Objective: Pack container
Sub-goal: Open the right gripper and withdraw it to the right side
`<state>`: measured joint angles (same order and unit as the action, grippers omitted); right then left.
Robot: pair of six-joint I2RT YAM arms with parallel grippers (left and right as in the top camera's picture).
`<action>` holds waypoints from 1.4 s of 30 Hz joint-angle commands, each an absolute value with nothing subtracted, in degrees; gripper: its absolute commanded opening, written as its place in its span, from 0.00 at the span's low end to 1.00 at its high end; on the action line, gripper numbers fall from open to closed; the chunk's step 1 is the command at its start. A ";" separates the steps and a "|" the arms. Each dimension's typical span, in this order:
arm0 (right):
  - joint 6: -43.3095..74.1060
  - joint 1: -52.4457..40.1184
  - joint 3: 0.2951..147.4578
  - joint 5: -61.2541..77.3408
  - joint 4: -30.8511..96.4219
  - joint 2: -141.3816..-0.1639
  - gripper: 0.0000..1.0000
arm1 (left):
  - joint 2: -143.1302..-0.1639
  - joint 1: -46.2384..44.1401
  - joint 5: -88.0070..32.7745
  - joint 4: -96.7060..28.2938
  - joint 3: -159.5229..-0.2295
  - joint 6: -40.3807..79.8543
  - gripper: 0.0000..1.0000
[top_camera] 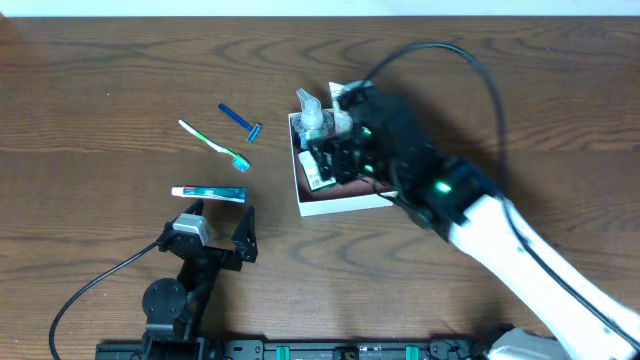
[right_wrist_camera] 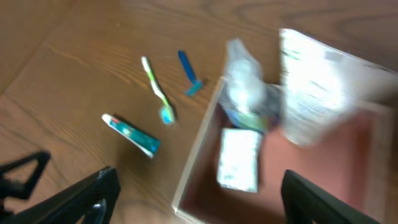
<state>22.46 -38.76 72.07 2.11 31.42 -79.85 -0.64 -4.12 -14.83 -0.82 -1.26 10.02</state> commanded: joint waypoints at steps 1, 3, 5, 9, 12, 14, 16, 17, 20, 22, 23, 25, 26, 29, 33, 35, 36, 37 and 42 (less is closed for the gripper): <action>21.39 -37.21 72.38 -8.40 37.67 -76.53 0.87 | -0.60 -3.77 -15.42 -2.76 -0.23 9.21 0.98; 23.27 -35.09 72.38 -13.26 44.38 -75.13 0.89 | -0.60 -3.77 -15.42 -2.76 -0.23 9.21 0.98; 26.02 -32.42 72.36 -15.57 50.24 -74.76 0.90 | -0.60 -3.77 -15.42 -2.76 -0.23 9.21 0.98; 28.73 -26.74 70.50 -15.35 54.94 -74.98 0.82 | -0.60 -3.77 -15.42 -2.76 -0.23 9.21 0.98; 28.69 -23.59 66.65 -13.43 53.21 -75.02 0.79 | -0.60 -3.77 -15.42 -2.76 -0.23 9.21 0.98; 28.69 -22.09 63.09 -12.75 50.70 -75.02 0.77 | -0.60 -3.77 -15.42 -2.76 -0.23 9.21 0.98; 28.69 -21.17 59.40 -11.22 47.42 -75.02 0.76 | -0.60 -3.77 -15.42 -2.76 -0.23 9.21 0.98; 28.69 -20.88 57.19 -10.22 45.41 -75.02 0.75 | -0.60 -3.77 -15.42 -2.76 -0.23 9.21 0.98; 28.69 -20.62 52.49 -8.27 40.51 -75.02 0.74 | -0.60 -3.77 -15.42 -2.76 -0.23 9.21 0.98; 28.71 -20.62 49.58 -7.49 37.43 -75.02 0.74 | -0.60 -3.77 -15.42 -2.76 -0.23 9.21 0.98; 28.71 -20.62 48.66 -7.40 36.49 -75.02 0.74 | -0.60 -3.77 -15.42 -2.76 -0.23 9.21 0.98; 28.69 -20.62 46.87 -7.38 34.57 -75.02 0.74 | -0.60 -3.77 -15.42 -2.76 -0.23 9.21 0.98; 28.69 -20.62 46.19 -7.40 33.71 -75.02 0.74 | -0.60 -3.77 -15.42 -2.76 -0.23 9.21 0.98; 28.67 -20.62 44.16 -7.40 30.52 -75.64 0.74 | -0.60 -3.77 -15.42 -2.76 -0.23 9.21 0.98; 28.67 -20.64 42.83 -6.11 27.33 -77.97 0.75 | -0.60 -3.77 -15.42 -2.76 -0.23 9.21 0.98; 28.64 -20.64 42.65 -4.47 25.89 -79.81 0.75 | -0.60 -3.77 -15.42 -2.76 -0.23 9.21 0.98; 28.64 -20.64 42.65 -3.92 25.30 -80.51 0.75 | -0.60 -3.77 -15.42 -2.76 -0.23 9.21 0.98; 28.64 -20.64 42.65 -3.09 24.56 -81.21 0.75 | -0.60 -3.77 -15.42 -2.76 -0.23 9.21 0.98; 28.01 -20.69 42.65 -1.04 21.41 -82.89 0.74 | -0.60 -3.77 -15.42 -2.76 -0.23 9.21 0.98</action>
